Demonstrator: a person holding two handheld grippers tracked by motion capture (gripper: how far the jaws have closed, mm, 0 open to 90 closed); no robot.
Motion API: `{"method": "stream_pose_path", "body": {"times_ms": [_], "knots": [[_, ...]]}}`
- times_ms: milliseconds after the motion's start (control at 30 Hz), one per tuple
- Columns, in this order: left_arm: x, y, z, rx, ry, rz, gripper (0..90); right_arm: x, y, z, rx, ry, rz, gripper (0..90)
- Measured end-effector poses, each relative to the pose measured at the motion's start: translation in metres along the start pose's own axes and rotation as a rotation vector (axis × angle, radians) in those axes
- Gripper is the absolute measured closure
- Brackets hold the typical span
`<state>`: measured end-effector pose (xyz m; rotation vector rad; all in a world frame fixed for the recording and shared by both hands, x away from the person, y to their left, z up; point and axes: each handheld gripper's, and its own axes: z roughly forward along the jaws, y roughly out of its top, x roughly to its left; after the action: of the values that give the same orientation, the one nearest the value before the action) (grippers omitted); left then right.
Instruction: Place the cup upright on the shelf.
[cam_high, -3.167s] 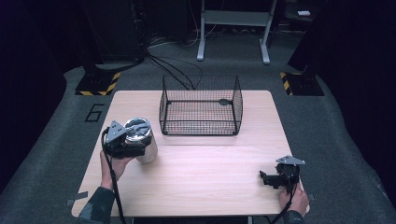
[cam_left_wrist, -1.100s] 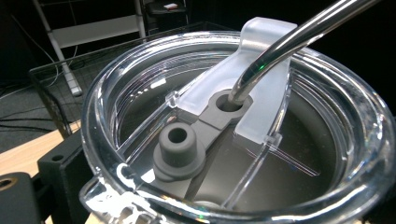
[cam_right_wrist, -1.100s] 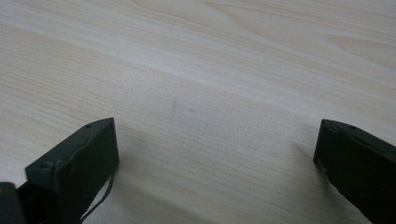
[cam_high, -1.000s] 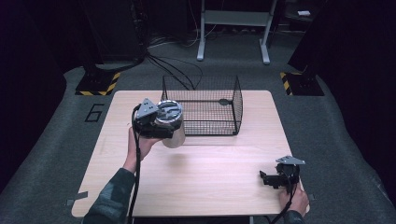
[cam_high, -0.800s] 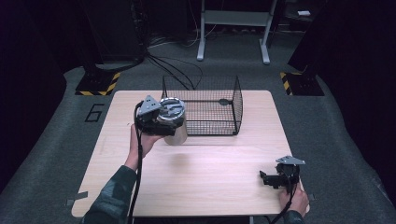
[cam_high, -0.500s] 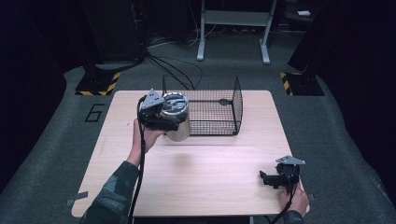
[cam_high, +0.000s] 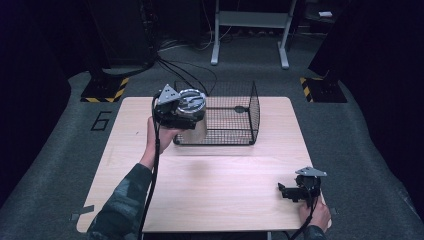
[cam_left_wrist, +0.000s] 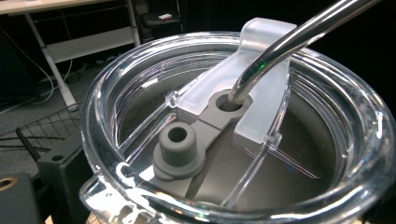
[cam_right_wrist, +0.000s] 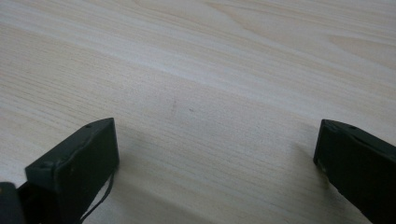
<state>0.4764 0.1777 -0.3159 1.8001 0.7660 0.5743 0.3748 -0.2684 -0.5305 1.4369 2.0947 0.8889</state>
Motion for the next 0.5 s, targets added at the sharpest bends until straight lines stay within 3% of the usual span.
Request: {"method": "stream_pose_path", "body": {"times_ms": [500], "knots": [[0.007,0.024,0.024,-0.001,0.024,0.018,3.9,0.0,0.0,0.0,0.0,0.0,0.001,0.0]]}}
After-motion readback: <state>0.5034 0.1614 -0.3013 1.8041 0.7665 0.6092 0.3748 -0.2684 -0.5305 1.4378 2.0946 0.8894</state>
